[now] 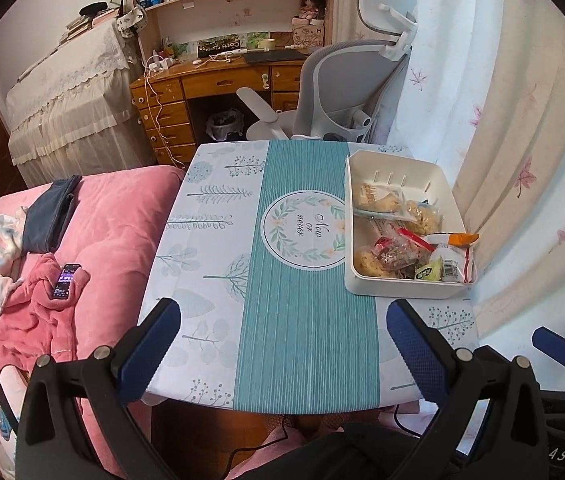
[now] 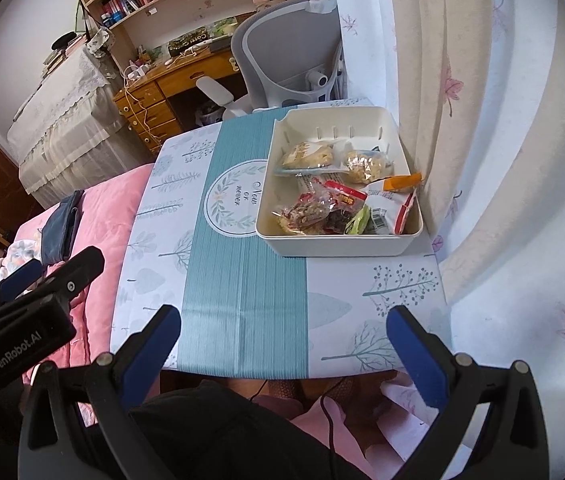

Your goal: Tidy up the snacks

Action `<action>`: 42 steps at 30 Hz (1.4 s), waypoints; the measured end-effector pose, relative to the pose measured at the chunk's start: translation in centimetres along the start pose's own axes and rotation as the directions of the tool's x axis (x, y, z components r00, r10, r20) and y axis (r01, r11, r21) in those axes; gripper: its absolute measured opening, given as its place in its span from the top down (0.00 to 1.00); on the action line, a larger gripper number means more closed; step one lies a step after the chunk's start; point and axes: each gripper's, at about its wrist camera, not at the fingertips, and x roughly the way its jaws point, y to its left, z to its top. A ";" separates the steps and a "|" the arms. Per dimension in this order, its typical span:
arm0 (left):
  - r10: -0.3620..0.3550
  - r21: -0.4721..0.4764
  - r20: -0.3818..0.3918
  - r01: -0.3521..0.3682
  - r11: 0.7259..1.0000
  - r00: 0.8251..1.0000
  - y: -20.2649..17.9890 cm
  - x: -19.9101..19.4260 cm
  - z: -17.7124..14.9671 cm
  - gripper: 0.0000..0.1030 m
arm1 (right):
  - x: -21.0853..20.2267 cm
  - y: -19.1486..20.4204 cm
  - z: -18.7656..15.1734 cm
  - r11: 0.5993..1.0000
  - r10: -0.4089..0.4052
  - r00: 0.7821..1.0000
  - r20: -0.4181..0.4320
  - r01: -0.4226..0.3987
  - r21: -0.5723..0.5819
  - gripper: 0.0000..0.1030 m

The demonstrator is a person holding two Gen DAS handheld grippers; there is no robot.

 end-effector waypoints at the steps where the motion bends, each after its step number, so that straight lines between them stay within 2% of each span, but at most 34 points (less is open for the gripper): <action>1: 0.000 0.000 -0.001 0.000 1.000 1.000 0.0 -0.1 0.0 0.01 | 0.0 0.0 0.0 1.000 0.003 1.000 -0.002 -0.003 0.001 0.00; 42: 0.009 0.004 -0.012 -0.009 1.000 1.000 0.7 0.4 0.1 0.01 | 1.8 -0.4 0.1 0.999 0.035 0.997 -0.072 -0.034 0.021 0.00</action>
